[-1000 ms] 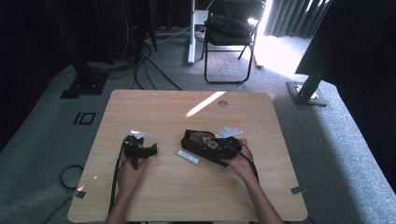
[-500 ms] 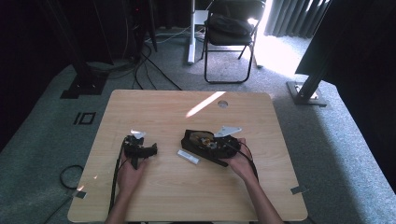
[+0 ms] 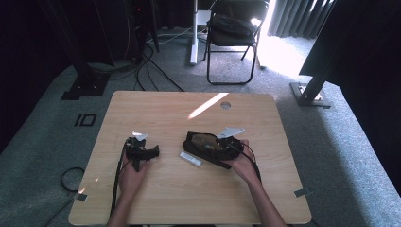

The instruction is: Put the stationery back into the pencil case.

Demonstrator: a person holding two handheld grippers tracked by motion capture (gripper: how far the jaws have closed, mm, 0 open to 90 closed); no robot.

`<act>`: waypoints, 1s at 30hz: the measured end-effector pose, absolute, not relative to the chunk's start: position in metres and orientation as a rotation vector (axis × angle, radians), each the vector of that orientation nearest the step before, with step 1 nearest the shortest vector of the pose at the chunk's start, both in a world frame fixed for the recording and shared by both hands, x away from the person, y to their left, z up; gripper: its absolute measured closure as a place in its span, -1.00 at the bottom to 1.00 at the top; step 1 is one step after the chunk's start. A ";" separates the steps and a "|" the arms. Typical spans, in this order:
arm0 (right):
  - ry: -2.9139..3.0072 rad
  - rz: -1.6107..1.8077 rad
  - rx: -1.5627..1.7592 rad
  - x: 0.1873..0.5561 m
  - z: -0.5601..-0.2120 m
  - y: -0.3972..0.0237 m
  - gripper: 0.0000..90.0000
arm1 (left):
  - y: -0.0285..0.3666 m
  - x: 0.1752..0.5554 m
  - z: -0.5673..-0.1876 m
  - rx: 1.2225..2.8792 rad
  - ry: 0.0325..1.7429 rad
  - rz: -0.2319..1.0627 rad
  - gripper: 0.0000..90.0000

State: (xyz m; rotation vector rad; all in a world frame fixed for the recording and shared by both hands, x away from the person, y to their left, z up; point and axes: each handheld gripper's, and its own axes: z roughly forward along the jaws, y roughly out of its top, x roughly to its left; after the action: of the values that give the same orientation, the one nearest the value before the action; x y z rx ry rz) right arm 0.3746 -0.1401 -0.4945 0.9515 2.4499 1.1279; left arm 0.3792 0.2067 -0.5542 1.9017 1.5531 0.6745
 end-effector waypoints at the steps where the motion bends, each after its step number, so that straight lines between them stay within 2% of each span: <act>1: 2.447 1.128 0.951 0.374 -0.494 -0.140 -0.12 | 0.207 0.379 -0.554 1.902 1.553 0.674 -0.70; 14: 2.371 1.184 0.907 0.361 -0.480 -0.138 0.21 | 0.207 0.379 -0.554 1.901 1.553 0.675 -0.70; 23: 2.370 1.213 0.842 0.352 -0.474 -0.129 0.32 | 0.207 0.379 -0.554 1.901 1.553 0.674 -0.70; 30: 2.388 1.223 0.813 0.348 -0.475 -0.120 0.32 | 0.207 0.379 -0.554 1.901 1.553 0.674 -0.70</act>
State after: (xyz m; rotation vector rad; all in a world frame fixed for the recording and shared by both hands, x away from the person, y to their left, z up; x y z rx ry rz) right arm 0.3479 -0.1201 -0.4754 0.8131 2.3885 1.2226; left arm 0.3793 0.2066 -0.5542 1.9014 1.5533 0.6744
